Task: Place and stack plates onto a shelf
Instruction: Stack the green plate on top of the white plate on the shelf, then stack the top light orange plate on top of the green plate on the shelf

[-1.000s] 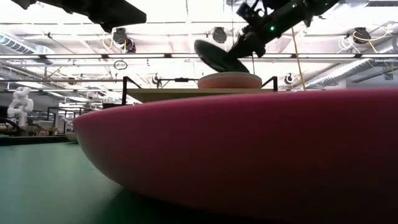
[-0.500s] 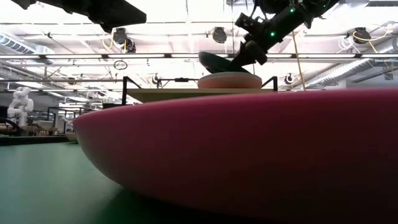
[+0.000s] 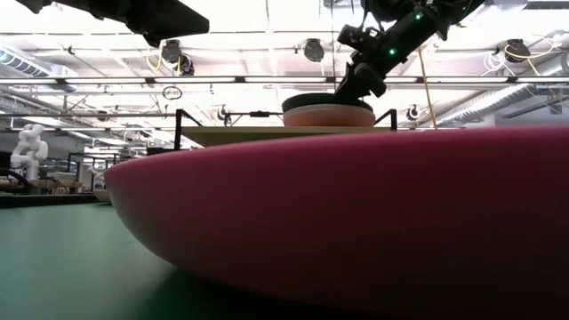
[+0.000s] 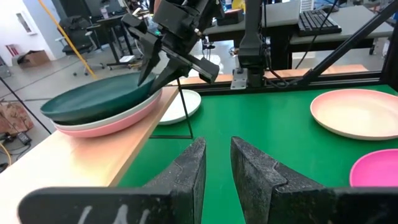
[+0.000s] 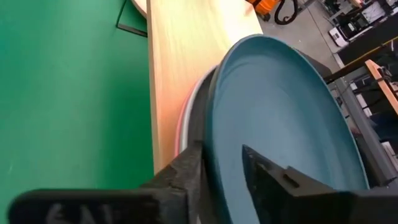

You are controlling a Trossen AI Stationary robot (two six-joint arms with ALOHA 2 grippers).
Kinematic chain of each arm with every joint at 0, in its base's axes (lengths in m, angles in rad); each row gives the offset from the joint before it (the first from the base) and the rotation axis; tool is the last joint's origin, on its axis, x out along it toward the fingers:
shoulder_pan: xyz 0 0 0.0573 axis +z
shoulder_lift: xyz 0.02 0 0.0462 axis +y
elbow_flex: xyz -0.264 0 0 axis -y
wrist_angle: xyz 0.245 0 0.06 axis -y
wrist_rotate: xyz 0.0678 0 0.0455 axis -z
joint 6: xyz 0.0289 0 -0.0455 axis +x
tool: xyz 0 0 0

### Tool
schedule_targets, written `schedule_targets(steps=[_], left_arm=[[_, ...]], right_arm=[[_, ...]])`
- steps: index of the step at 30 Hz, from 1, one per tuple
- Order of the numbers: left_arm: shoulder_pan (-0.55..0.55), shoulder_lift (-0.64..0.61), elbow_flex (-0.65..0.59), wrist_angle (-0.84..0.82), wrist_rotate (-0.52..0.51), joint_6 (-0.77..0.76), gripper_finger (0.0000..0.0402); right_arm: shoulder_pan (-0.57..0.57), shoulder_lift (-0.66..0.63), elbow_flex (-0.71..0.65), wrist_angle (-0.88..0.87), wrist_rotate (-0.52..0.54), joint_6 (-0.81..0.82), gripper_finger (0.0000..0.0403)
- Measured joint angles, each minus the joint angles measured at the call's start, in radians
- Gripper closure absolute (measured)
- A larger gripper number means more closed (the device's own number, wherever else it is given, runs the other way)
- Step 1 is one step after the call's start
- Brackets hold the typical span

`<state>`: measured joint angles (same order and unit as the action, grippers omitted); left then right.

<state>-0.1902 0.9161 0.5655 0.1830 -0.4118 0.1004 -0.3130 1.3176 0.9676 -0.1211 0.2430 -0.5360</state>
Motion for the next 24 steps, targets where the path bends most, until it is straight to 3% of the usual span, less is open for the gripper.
schedule_targets(steps=[9, 18, 24], left_arm=[[0.000, 0.000, 0.000, 0.000, 0.000, -0.005, 0.0321], [-0.001, 0.000, 0.000, -0.025, 0.000, -0.044, 0.0321], [0.006, 0.000, 0.001, -0.228, -0.190, -0.186, 0.0321]], right_arm=[[0.029, -0.116, -0.001, -0.019, -0.003, -0.016, 0.0269], [0.101, -0.307, -0.001, -0.057, -0.011, 0.213, 0.0272], [0.183, -0.390, -0.060, -0.039, -0.012, 0.240, 0.0273]])
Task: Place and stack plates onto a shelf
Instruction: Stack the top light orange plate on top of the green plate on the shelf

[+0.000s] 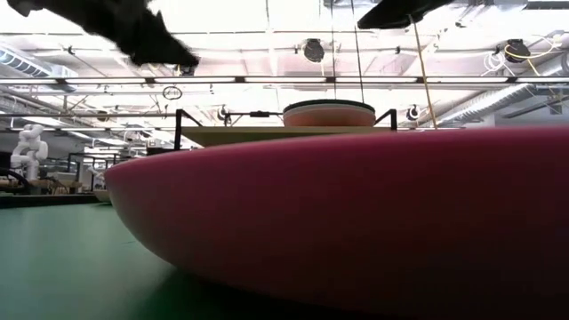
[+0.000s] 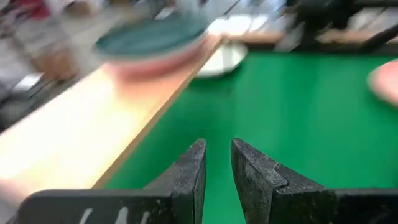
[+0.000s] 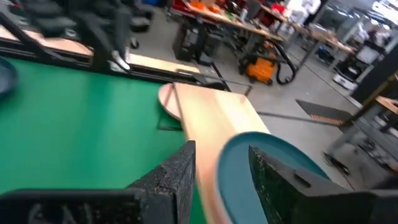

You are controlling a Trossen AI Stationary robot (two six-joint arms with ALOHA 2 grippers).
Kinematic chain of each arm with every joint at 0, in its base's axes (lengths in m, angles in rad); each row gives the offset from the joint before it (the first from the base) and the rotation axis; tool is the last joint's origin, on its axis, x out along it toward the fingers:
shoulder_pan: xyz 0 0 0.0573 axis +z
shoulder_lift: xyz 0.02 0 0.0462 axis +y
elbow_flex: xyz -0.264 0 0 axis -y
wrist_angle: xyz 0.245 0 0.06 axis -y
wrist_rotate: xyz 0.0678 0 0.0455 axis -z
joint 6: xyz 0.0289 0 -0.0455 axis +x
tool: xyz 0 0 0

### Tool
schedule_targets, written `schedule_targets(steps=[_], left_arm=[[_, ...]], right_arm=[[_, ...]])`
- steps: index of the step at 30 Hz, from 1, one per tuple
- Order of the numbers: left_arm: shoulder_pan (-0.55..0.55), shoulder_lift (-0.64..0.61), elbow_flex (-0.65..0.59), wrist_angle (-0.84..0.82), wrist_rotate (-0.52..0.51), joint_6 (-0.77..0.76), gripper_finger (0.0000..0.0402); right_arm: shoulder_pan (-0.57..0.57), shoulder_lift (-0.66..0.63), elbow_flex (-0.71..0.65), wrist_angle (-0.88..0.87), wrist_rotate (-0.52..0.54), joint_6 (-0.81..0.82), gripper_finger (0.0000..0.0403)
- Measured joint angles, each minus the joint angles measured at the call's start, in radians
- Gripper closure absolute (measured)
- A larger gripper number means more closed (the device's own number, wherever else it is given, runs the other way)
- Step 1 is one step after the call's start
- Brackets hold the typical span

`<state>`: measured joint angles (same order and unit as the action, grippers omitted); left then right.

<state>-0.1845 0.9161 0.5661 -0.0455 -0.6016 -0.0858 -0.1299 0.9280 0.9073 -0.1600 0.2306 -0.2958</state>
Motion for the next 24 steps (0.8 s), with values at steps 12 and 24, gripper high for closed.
schedule_targets(steps=[12, 24], left_arm=[[0.207, 0.000, 0.000, -0.565, 0.055, -0.344, 0.0321], [0.527, 0.196, 0.000, -0.659, 0.168, -0.256, 0.0321]], right_arm=[[0.101, -0.051, -0.161, 0.248, 0.002, -0.012, 0.0273], [0.113, -0.051, -0.190, 0.306, 0.003, -0.028, 0.0273]])
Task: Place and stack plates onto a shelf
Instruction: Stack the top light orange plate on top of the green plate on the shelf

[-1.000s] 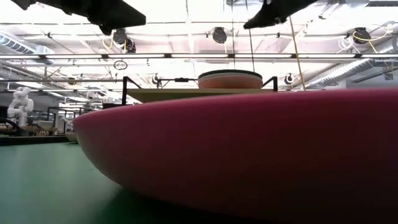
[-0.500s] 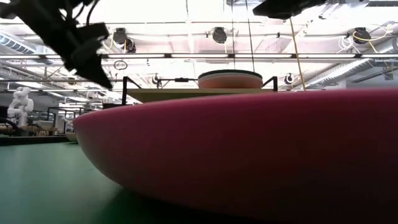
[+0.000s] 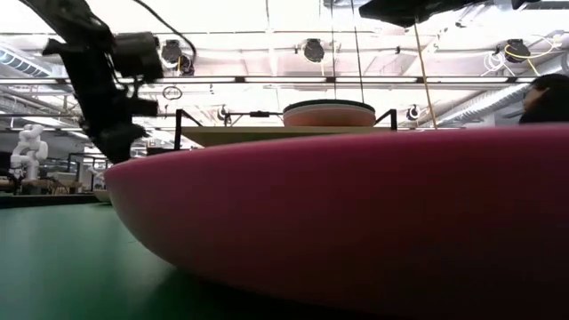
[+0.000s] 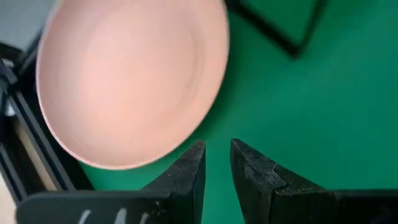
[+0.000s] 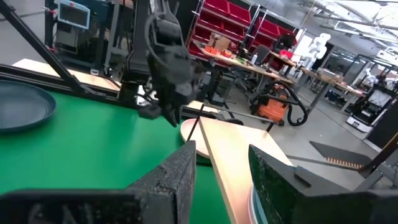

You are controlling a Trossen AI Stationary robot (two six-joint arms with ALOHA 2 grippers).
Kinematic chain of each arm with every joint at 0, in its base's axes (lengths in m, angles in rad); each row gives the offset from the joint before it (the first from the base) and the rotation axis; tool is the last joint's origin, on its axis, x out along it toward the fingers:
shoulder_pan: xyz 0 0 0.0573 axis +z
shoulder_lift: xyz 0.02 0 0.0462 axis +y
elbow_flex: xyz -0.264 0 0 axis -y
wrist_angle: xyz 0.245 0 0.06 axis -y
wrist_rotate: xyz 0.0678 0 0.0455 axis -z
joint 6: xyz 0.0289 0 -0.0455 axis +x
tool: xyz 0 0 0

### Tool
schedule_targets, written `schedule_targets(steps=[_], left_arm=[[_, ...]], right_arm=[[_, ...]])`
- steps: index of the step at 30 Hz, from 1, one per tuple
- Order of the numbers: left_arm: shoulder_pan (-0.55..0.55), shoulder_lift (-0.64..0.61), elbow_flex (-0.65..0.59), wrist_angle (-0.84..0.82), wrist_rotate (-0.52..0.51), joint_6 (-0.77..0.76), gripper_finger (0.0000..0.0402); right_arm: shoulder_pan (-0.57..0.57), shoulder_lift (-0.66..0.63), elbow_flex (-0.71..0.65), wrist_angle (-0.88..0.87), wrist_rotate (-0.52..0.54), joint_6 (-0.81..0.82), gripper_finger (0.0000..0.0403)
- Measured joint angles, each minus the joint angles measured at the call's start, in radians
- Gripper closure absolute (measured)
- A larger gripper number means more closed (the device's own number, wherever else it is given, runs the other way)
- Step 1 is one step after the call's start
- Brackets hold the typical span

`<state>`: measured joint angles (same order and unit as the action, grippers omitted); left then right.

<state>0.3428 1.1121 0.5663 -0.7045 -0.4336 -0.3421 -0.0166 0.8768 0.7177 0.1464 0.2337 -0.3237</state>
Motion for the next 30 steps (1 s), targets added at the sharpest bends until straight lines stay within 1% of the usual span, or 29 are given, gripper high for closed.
schedule_targets(steps=[5, 11, 15, 21, 23, 26, 27, 30], left_arm=[[0.058, 0.106, 0.000, 0.041, 0.029, 0.101, 0.0321], [0.112, 0.199, 0.000, 0.079, 0.022, 0.182, 0.0321], [0.139, 0.231, 0.000, 0.098, -0.009, 0.224, 0.0321], [0.163, 0.260, 0.000, 0.125, -0.012, 0.269, 0.0324], [0.163, 0.264, 0.000, 0.124, -0.006, 0.274, 0.0338], [0.163, 0.263, 0.000, 0.124, 0.017, 0.277, 0.0385], [0.163, 0.263, 0.000, 0.123, 0.022, 0.271, 0.0392], [0.159, 0.263, 0.000, 0.120, 0.043, 0.259, 0.0397]], right_arm=[[0.000, 0.000, 0.000, -0.001, 0.000, 0.001, 0.0273], [0.000, 0.000, 0.000, -0.008, 0.000, 0.005, 0.0273], [0.000, 0.000, 0.000, -0.008, 0.000, 0.012, 0.0273], [0.000, 0.000, 0.000, -0.009, 0.000, 0.024, 0.0273], [0.000, 0.000, 0.000, -0.016, 0.000, 0.024, 0.0273], [0.000, 0.000, 0.000, -0.023, 0.000, 0.024, 0.0273], [0.000, 0.000, 0.000, -0.026, 0.000, 0.024, 0.0273], [0.000, 0.000, 0.000, -0.032, 0.000, 0.028, 0.0273]])
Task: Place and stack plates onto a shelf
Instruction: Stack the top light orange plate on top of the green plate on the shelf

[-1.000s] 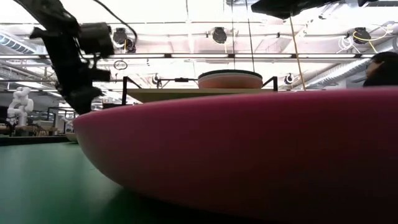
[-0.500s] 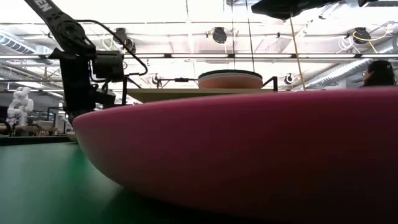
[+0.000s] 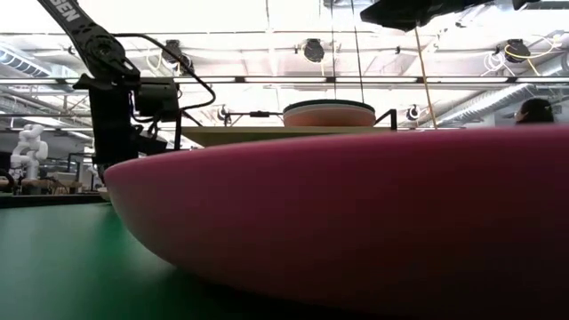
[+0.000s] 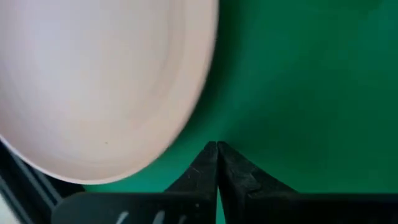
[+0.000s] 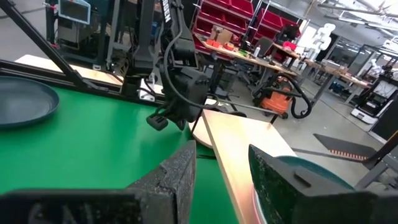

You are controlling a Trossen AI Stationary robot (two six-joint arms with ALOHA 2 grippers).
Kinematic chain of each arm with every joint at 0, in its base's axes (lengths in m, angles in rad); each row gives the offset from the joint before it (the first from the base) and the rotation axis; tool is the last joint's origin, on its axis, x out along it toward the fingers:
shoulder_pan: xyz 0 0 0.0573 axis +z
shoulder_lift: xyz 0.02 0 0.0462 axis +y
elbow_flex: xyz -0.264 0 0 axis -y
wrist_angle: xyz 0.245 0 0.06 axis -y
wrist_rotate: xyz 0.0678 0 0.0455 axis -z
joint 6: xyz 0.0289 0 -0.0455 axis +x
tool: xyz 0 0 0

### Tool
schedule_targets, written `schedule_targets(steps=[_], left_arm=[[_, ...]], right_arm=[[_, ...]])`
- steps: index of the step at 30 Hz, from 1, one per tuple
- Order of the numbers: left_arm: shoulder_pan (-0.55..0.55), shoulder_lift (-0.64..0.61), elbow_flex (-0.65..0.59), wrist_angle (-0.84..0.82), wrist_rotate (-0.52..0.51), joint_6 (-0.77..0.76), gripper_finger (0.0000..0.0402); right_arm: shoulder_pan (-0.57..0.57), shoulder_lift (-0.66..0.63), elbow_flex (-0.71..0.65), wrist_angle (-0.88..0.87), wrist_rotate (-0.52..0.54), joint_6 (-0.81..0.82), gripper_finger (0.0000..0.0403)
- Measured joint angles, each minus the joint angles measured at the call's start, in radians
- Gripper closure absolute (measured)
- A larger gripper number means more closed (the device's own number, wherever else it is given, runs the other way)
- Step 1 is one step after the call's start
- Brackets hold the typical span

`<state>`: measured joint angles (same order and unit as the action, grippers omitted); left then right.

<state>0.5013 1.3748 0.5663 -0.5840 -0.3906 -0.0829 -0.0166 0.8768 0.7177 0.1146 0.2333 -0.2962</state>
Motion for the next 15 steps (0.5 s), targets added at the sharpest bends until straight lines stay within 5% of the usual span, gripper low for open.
schedule_targets(steps=[8, 15], left_arm=[[-0.130, -0.037, 0.055, -0.131, 0.039, -0.128, 0.0399], [-0.243, -0.108, 0.142, -0.228, -0.083, -0.182, 0.0398]], right_arm=[[0.000, 0.000, 0.000, -0.024, 0.000, 0.000, 0.0273], [-0.001, 0.000, 0.000, -0.022, 0.000, 0.022, 0.0273]])
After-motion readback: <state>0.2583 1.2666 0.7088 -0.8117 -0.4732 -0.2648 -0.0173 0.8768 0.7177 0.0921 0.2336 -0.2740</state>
